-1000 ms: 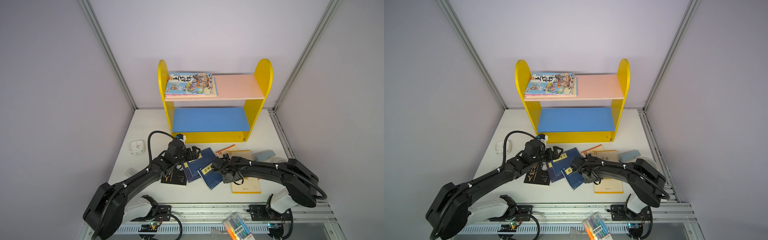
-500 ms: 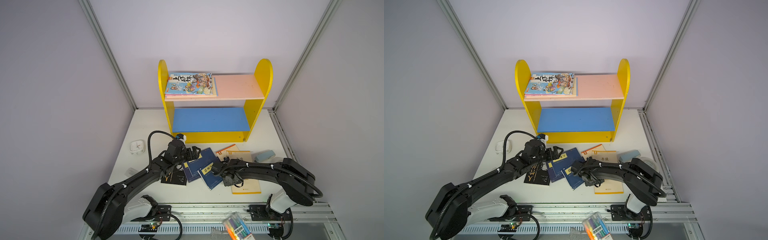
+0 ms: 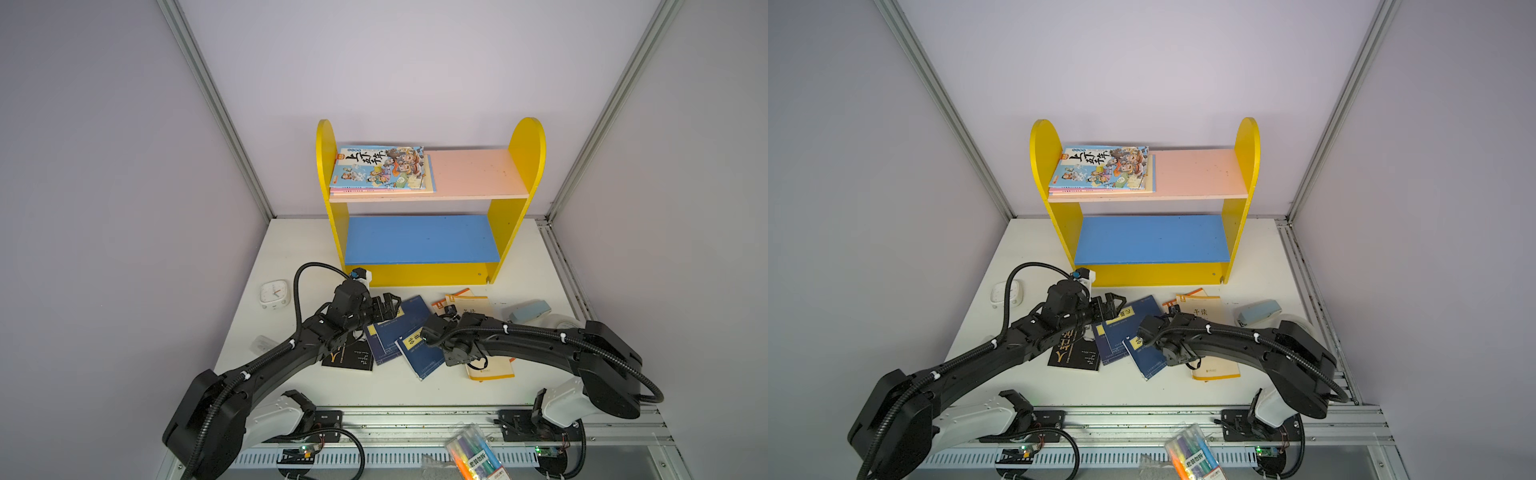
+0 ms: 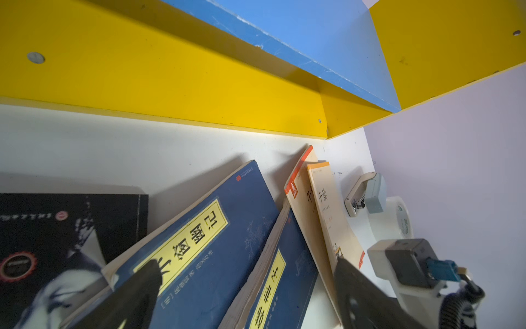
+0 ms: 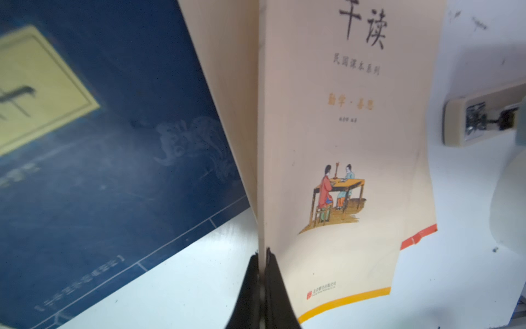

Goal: Stacking books/files
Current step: Pick up the book.

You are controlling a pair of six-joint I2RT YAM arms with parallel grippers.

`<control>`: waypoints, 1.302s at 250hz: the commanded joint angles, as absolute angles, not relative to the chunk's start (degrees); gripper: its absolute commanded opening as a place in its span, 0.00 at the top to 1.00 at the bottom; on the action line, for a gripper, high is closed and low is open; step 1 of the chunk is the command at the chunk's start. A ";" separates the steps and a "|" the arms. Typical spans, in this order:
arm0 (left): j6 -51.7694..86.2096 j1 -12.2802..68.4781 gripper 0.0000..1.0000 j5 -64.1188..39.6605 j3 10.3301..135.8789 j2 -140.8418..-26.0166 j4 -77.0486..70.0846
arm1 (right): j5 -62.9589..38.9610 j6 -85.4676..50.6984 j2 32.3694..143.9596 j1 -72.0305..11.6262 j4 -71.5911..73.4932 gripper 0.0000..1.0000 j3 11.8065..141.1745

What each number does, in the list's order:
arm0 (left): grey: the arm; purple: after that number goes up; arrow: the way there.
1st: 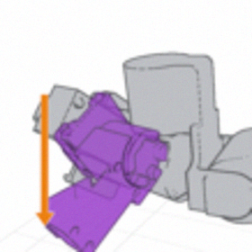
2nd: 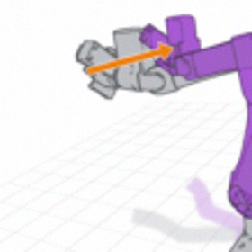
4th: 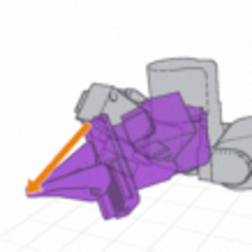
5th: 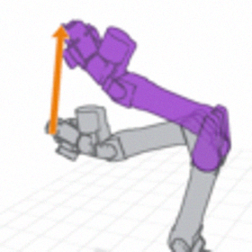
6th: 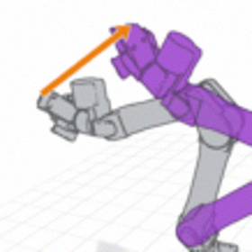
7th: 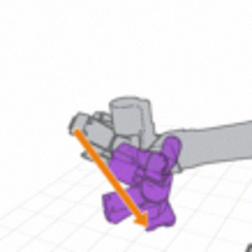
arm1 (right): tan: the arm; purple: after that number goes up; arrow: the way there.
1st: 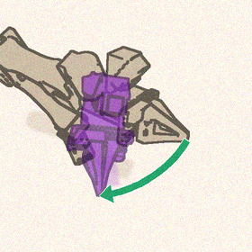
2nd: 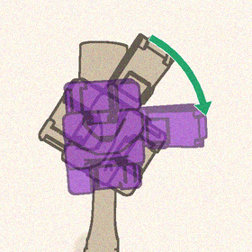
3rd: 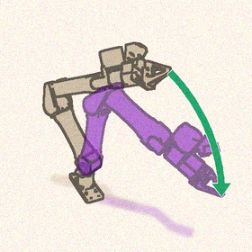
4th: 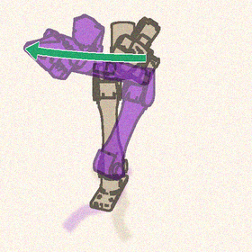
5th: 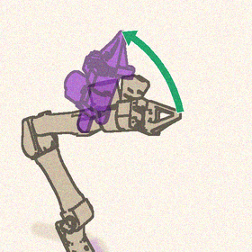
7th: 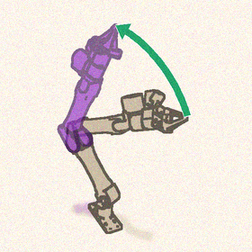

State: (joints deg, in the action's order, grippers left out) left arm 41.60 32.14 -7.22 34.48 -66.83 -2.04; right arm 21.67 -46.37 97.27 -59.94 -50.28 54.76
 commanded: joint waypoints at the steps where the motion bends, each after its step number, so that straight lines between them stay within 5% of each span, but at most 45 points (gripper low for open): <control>1: 42.11 31.99 0.03 -7.47 34.40 -66.56 -4.52 | 24.85 -43.99 95.52 -59.96 -50.27 0.97 56.69; 112: 42.51 31.26 0.03 -7.59 35.27 -65.86 -4.49 | 19.95 -23.43 88.48 -59.91 -36.24 1.00 58.49; 326: 41.99 21.07 0.03 -1.37 28.15 -41.37 10.49 | 7.62 11.37 73.28 -54.89 -40.77 1.00 78.74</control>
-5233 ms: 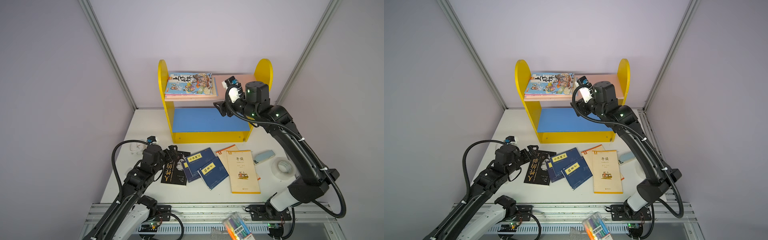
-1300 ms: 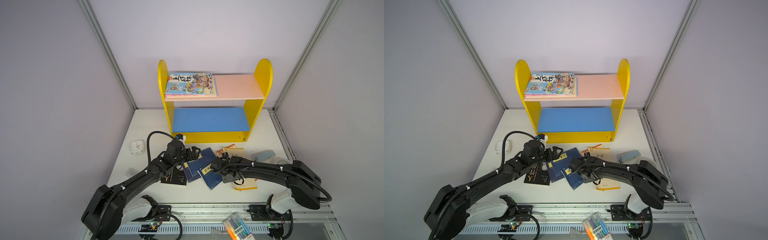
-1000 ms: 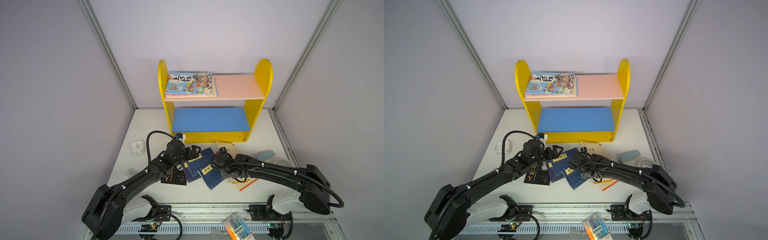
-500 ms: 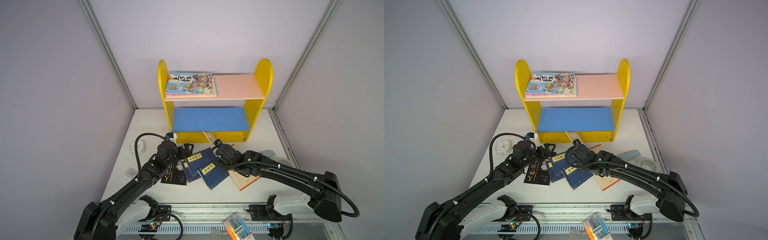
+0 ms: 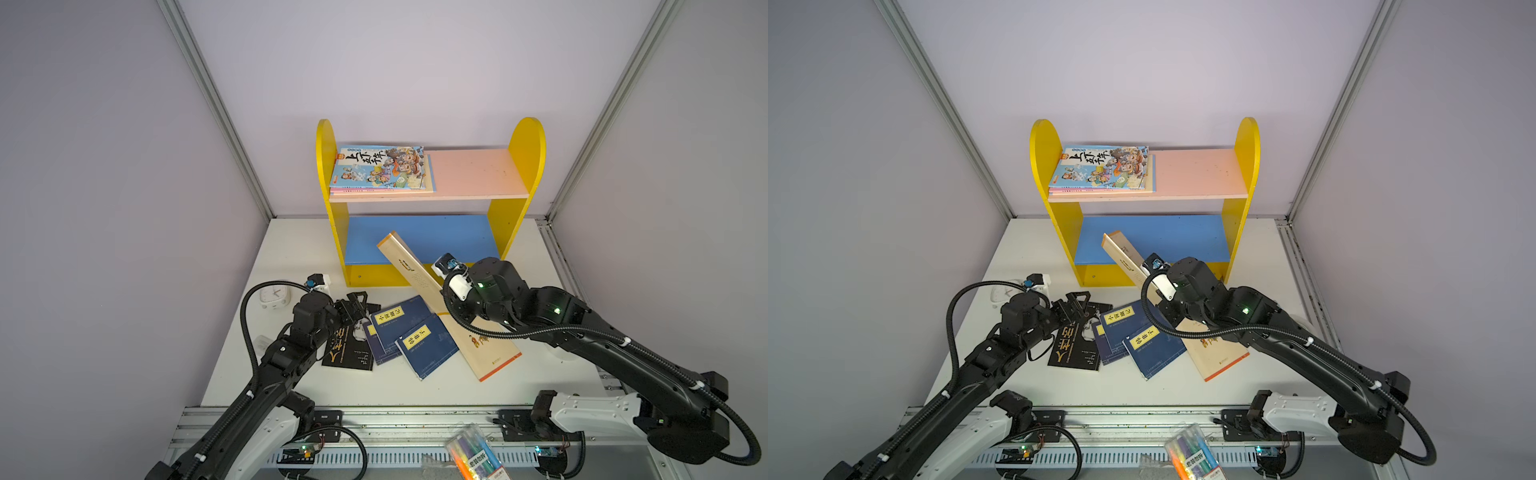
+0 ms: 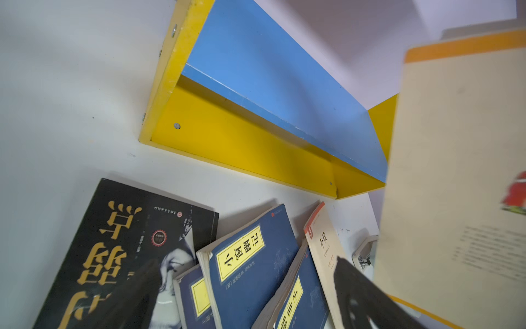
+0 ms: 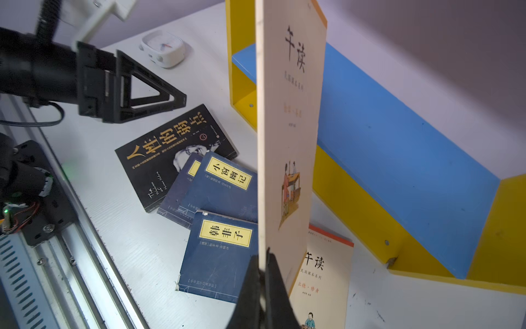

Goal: Stacking books/files
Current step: Pick up the book, then place the book on the bookshelf.

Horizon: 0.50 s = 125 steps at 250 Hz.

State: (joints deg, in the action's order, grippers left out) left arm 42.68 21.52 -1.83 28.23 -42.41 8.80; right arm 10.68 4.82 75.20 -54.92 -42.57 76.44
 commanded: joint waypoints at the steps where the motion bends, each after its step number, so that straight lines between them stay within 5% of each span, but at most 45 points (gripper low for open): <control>1: 41.96 21.08 0.03 -1.39 28.18 -41.34 10.52 | 7.50 11.48 73.20 -54.91 -40.78 1.00 78.88; 57: 41.63 20.88 0.03 -1.47 28.78 -41.37 11.07 | 3.45 17.41 69.22 -54.93 -37.02 1.00 84.91; 125: 42.16 20.83 0.03 -2.20 29.15 -42.19 10.46 | 16.90 22.47 71.79 -54.87 -25.40 1.00 95.17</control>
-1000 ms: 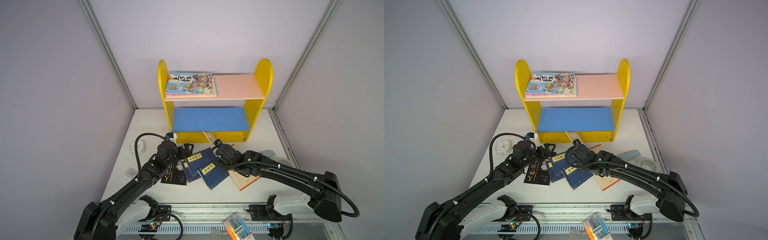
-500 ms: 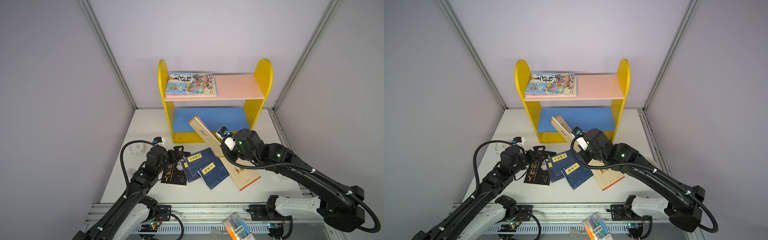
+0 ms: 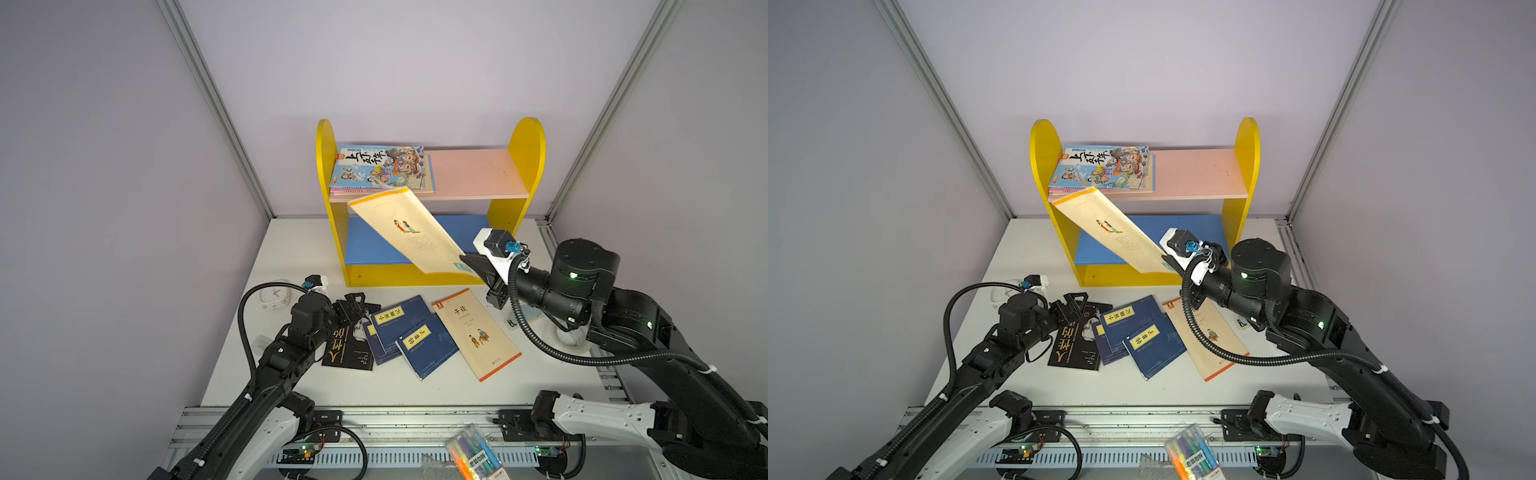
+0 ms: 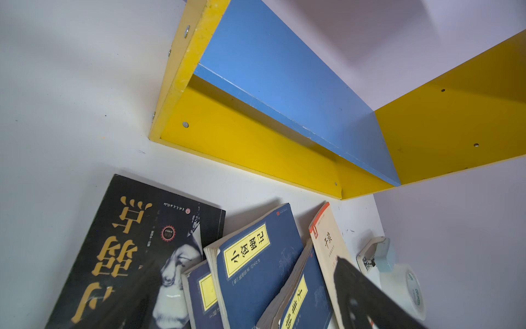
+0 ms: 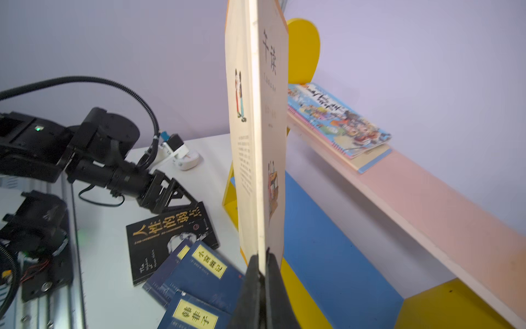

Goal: Stacking books/files
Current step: Place the book on the bookshelf.

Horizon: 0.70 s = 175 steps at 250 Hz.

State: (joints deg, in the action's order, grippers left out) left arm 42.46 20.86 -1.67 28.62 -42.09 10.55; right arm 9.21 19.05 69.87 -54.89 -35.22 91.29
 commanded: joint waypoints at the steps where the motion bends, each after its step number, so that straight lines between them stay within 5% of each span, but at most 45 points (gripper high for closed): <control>1: 42.13 20.83 0.03 -2.20 29.17 -42.19 10.41 | 17.15 22.53 71.93 -54.85 -25.18 1.00 95.36; 73: 42.42 20.79 0.03 -1.70 28.62 -40.87 11.50 | 28.04 33.12 82.00 -51.84 -15.20 1.00 106.47; 175: 43.57 20.77 0.03 -1.67 27.42 -40.43 12.30 | 30.63 49.56 104.34 -45.57 -15.27 1.00 121.83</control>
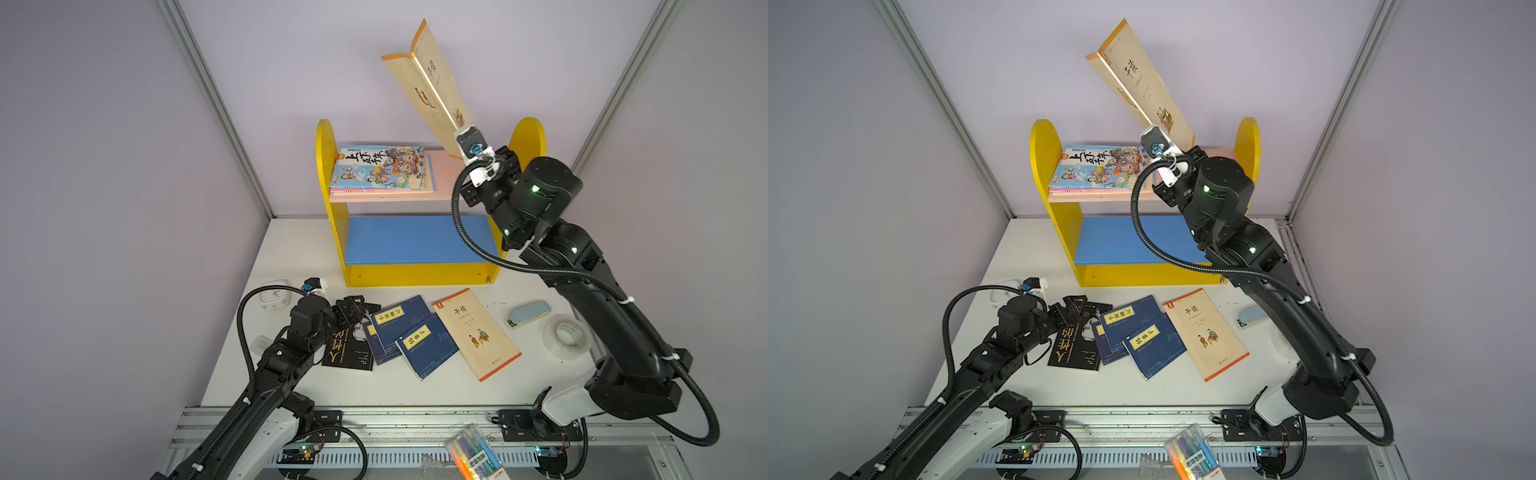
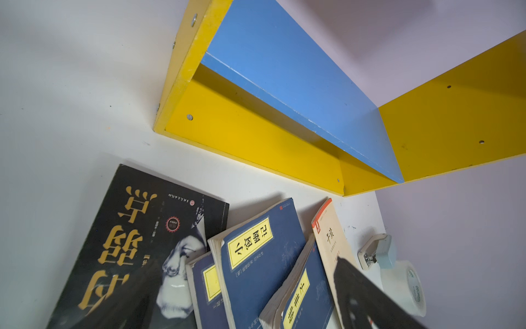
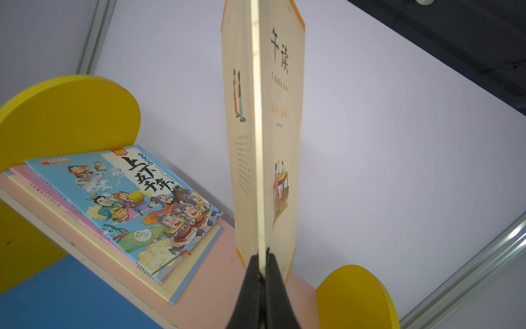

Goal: Stacking books/files
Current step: Place the book on the bookshelf.

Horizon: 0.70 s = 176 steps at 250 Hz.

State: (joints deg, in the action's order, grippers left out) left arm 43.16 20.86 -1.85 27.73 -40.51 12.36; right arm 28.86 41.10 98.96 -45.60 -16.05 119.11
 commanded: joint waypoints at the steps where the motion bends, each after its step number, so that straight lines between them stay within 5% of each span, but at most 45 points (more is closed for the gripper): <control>1: 43.58 20.76 0.03 -1.67 27.42 -40.43 12.30 | 30.65 49.79 104.60 -45.55 -15.37 1.00 121.96; 176: 44.08 20.77 0.03 -1.80 26.08 -42.18 10.72 | 14.99 54.21 113.33 -45.26 -38.03 0.94 126.21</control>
State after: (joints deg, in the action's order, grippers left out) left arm 43.99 20.86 -1.69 26.26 -41.80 12.49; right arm 17.72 53.82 112.55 -45.21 -36.25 125.45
